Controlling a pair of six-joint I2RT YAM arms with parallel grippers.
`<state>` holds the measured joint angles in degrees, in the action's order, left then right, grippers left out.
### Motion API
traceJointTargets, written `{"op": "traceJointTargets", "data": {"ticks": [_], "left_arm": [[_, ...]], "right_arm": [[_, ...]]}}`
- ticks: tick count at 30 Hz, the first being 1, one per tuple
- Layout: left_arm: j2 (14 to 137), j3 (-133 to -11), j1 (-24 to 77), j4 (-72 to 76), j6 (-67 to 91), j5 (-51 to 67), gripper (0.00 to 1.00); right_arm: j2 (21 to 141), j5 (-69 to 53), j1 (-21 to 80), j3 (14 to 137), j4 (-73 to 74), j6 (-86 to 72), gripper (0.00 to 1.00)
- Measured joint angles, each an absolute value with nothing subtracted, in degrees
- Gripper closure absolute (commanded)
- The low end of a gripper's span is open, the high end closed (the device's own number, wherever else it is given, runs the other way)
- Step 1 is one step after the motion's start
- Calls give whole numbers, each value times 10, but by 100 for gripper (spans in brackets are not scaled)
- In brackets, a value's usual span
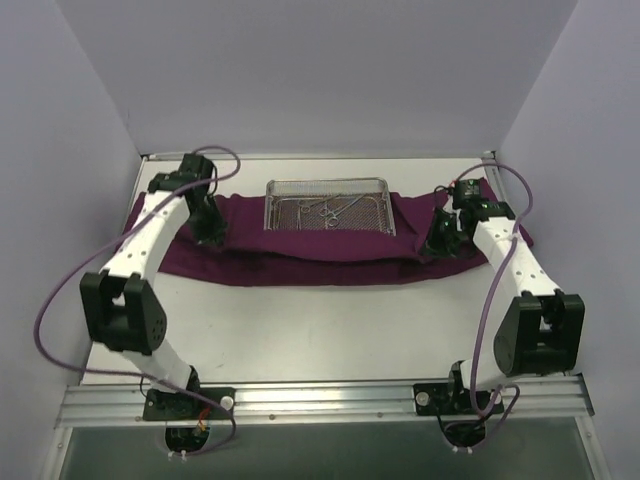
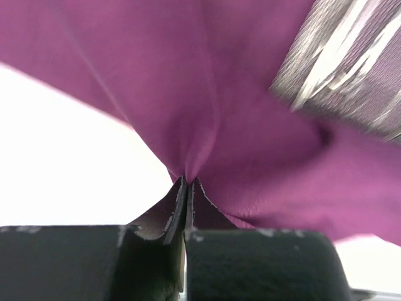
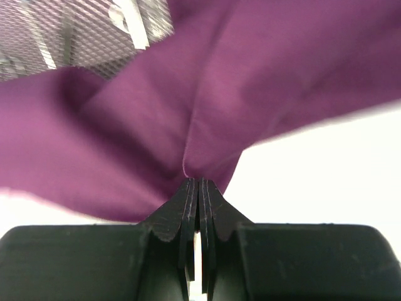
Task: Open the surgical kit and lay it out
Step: Open the surgical kit at the center of the board.
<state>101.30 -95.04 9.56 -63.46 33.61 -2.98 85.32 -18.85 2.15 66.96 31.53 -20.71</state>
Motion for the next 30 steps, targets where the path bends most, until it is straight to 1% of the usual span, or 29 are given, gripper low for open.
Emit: {"op": "traceJointTargets", "data": {"ticks": [3,6,9,11,14,15,16,18,19,22,24,25,27,28,29,30], "left_arm": [[907,-816,95,-636,332,-39,98],[804,-690,95,-646,342,-23,98],[718,-597,95,-660,358,1,98],[676,-557,93,-680,368,15,97],[654,-542,92,-700,373,26,91],[653,-542,91,-703,373,28,87],[652,-542,90,-706,372,29,74],[650,-543,88,-715,366,27,66],[647,-543,86,-722,364,21,60],[641,-558,84,-743,357,11,50],[646,-587,84,-751,353,1,47],[649,-607,84,-752,352,-4,44],[664,-658,83,-750,346,-16,43],[676,-691,83,-738,342,-22,44],[686,-707,81,-731,340,-24,49],[707,-737,80,-725,338,-26,59]], "right_arm": [[818,-173,6,635,349,-213,100],[776,-169,-10,579,393,-226,100],[744,-164,-15,536,441,-241,100],[735,-158,-15,528,470,-248,100],[732,-154,-17,525,490,-255,100],[732,-154,-18,520,493,-257,100],[732,-155,-20,514,497,-258,91],[732,-153,-22,504,506,-260,79],[732,-149,-25,503,513,-261,66],[731,-146,-27,515,524,-264,48],[733,-144,-27,546,529,-267,43],[740,-143,-27,574,528,-269,41],[768,-141,-27,635,521,-270,41],[789,-141,-27,668,508,-272,42],[811,-141,-27,701,494,-276,43],[839,-140,-27,736,480,-281,44]]}}
